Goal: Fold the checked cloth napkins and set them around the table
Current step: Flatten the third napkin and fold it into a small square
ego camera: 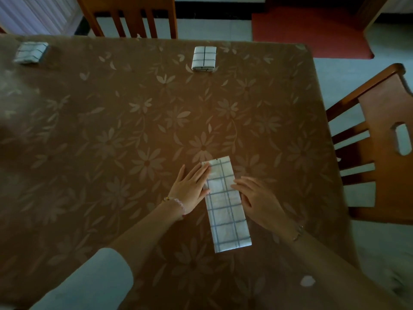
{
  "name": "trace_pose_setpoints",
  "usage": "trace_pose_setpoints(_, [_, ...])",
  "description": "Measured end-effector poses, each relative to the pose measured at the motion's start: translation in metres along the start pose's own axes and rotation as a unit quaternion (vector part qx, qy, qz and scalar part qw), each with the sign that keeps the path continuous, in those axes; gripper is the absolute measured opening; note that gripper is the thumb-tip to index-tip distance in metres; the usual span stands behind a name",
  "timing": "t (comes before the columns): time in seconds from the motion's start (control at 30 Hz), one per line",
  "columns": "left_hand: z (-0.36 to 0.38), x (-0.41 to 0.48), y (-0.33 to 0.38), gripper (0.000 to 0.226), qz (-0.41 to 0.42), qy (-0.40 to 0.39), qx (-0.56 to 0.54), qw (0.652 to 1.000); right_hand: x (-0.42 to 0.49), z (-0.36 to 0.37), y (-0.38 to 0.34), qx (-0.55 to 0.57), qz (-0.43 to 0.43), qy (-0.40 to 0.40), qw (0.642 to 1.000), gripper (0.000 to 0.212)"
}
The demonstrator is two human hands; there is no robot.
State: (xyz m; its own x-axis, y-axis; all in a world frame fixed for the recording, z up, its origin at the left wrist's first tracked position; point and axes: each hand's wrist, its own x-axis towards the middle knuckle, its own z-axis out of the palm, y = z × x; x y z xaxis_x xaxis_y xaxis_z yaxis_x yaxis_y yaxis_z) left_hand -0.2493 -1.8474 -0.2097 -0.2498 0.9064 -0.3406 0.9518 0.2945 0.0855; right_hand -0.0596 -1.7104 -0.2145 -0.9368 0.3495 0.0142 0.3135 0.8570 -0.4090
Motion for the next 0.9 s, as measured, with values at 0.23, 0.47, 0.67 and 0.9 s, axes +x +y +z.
trace_pose_setpoints(0.23, [0.03,-0.052,0.018,0.062,0.057,0.05,-0.014,0.997,-0.064,0.015,-0.034,0.005,-0.039,0.004,0.999,0.046])
trace_pose_setpoints(0.47, [0.039,-0.091,0.034,0.052,0.095,0.138,-0.031,0.985,-0.094,0.027,-0.042,-0.038,-0.076,0.005,0.996,0.054])
trace_pose_setpoints(0.67, [0.055,-0.148,0.057,0.045,0.213,0.117,-0.054,0.968,-0.096,0.026,-0.041,-0.003,-0.051,-0.047,0.998,0.046])
trace_pose_setpoints(0.9, [0.076,-0.163,0.065,0.07,0.192,0.069,0.012,0.979,-0.112,0.019,-0.047,0.022,-0.031,-0.025,0.999,0.052])
